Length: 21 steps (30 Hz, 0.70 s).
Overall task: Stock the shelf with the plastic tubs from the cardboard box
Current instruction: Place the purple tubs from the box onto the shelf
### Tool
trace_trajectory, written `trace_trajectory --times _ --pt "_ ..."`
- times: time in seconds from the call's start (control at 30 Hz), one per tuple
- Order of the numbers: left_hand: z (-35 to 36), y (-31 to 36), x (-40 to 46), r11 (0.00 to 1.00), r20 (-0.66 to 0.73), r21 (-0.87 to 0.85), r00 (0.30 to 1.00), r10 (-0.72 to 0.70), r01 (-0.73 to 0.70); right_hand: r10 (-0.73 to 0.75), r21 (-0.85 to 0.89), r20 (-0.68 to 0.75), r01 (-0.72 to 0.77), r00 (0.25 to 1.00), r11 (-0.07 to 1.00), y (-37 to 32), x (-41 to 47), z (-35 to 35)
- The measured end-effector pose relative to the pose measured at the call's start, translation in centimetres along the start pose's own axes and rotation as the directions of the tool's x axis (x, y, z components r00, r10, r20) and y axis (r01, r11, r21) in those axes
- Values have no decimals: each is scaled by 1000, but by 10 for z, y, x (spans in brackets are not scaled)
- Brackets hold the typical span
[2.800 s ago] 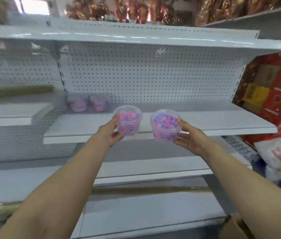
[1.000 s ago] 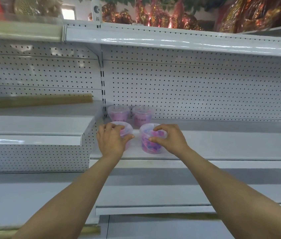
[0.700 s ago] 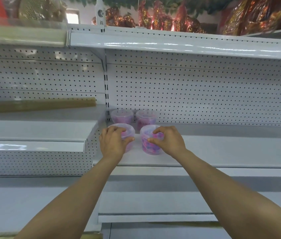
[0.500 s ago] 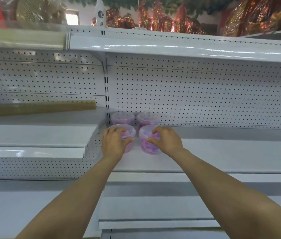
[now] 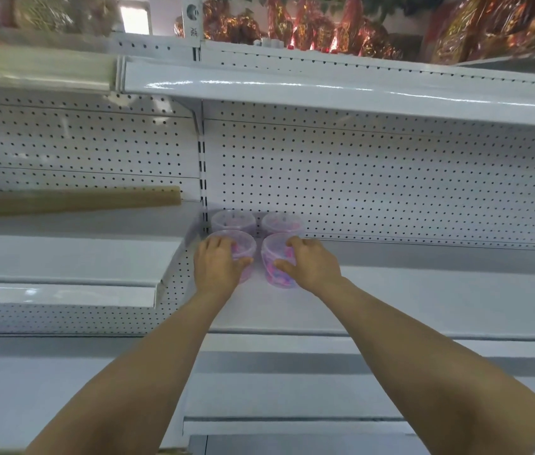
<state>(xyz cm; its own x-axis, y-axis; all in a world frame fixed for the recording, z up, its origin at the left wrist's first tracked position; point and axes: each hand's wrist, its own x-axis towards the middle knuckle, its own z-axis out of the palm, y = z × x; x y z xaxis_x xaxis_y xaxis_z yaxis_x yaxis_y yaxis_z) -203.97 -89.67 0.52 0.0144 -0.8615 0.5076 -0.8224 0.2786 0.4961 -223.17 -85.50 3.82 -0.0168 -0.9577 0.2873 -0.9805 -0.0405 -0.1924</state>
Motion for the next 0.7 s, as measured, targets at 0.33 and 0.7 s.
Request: trace_trajectory --times 0.33,0.7 --pt "-21 101 -37 990 19 24 990 139 -139 -2 -168 -114 -17 993 986 62 -72 -80" --pt "-2 325 -178 930 187 -300 943 277 -214 249 -148 -223 -285 943 947 221 -275 -201"
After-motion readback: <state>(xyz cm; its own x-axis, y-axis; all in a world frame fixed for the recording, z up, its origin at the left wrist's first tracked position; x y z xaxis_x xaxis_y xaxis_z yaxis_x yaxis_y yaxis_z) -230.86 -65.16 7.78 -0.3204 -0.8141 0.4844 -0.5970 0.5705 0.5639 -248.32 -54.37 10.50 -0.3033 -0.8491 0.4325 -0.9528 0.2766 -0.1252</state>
